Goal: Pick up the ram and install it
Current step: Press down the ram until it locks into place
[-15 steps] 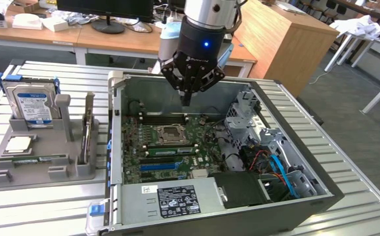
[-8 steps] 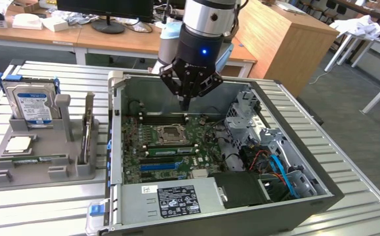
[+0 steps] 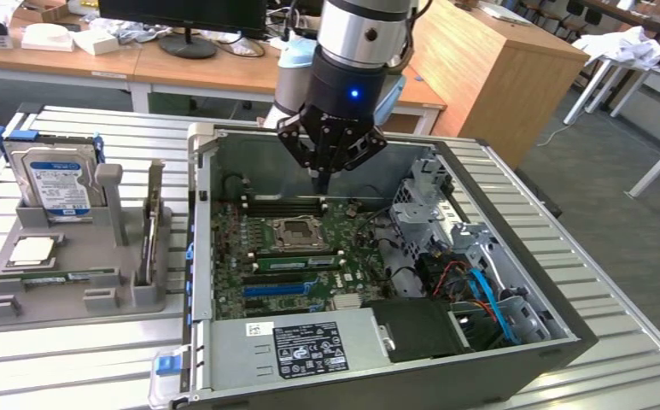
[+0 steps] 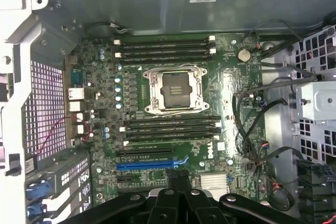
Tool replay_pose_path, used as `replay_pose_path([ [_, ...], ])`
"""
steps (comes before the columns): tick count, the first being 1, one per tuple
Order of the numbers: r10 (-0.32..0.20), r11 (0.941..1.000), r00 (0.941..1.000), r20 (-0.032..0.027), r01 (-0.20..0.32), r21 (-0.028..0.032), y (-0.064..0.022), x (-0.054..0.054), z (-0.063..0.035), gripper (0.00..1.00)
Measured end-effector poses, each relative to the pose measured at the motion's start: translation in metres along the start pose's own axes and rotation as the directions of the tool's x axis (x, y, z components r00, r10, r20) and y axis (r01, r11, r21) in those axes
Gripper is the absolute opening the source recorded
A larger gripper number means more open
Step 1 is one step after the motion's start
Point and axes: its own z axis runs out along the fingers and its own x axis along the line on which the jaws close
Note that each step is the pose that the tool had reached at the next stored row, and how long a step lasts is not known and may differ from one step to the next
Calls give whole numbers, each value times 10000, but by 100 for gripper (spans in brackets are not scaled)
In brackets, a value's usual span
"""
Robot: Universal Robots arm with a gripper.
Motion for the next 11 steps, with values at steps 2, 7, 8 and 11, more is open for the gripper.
replay_pose_path([
  [2, 3, 10000, 10000, -1, -3, -8, 4, -49, 2, 10],
  [7, 2, 10000, 10000, -1, -2, -17, 8, -110, 4, 10],
  [8, 2, 10000, 10000, -1, -2, -17, 8, -110, 4, 10],
  [11, 2, 10000, 10000, -1, -2, -18, 8, -110, 4, 10],
])
